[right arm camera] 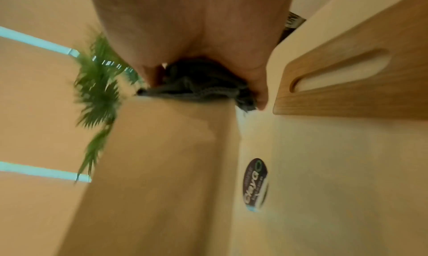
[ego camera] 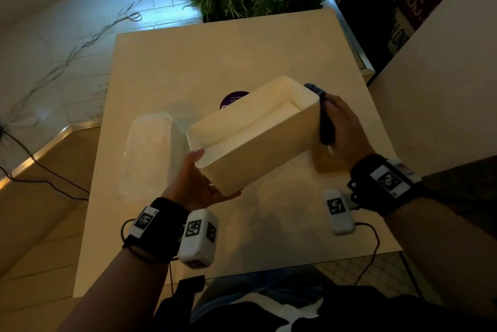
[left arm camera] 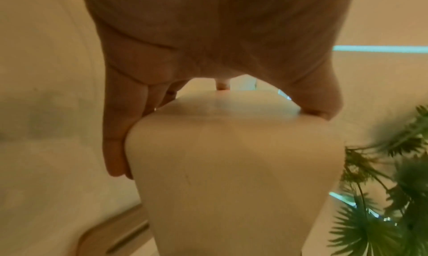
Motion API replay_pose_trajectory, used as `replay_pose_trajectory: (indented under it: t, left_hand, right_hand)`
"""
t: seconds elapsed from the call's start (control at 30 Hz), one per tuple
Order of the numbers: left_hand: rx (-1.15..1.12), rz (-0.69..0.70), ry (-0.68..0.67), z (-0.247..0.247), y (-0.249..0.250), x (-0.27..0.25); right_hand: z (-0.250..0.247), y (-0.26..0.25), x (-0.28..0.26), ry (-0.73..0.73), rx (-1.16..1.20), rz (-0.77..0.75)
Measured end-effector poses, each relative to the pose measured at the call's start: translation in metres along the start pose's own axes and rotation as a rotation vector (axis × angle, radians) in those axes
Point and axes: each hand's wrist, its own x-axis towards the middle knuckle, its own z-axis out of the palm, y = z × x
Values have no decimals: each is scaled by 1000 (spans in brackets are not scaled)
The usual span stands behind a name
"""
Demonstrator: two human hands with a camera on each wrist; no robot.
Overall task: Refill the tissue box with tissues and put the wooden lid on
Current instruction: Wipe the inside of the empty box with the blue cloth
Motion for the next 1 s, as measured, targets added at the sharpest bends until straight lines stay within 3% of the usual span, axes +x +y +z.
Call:
replay_pose_trajectory:
  t: [0.13, 0.2, 0.33, 0.4, 0.47, 0.57, 0.67, 0.73, 0.8, 0.87, 0.93, 1.0]
  left_hand:
    - [-74, 39, -16, 8, -7, 4]
    - [-52, 21, 15, 25, -9, 6]
    - [32, 20, 10, 49, -10, 6]
    - [37, 5, -8, 46, -9, 5]
    - [-1, -16, -8, 38, -5, 4]
    - [-14, -28, -39, 26, -6, 8]
    - [8, -46, -97, 25, -11, 12]
    - [47, -51, -118, 24, -12, 16]
    - [73, -52, -107, 20, -9, 17]
    - [106, -31, -66, 12, -4, 15]
    - [143, 31, 11, 4, 2, 15]
    - [198, 123, 148, -2, 7, 17]
  right_hand:
    - [32, 17, -27, 279, -226, -352]
    - [54, 30, -39, 320, -386, -535]
    - [82, 36, -62, 3, -630, -1064]
    - [69, 39, -60, -74, -703, -1191]
    - [45, 44, -47, 12, -761, -1164]
    - [18, 40, -25, 291, -644, -924]
    - [31, 32, -28, 433, -513, -773]
    - [44, 38, -38, 321, -593, -862]
    - [45, 50, -50, 99, -693, -980]
    - [33, 69, -59, -130, -744, -986]
    - [11, 92, -73, -304, -768, -851]
    - [-21, 118, -92, -338, -715, -617]
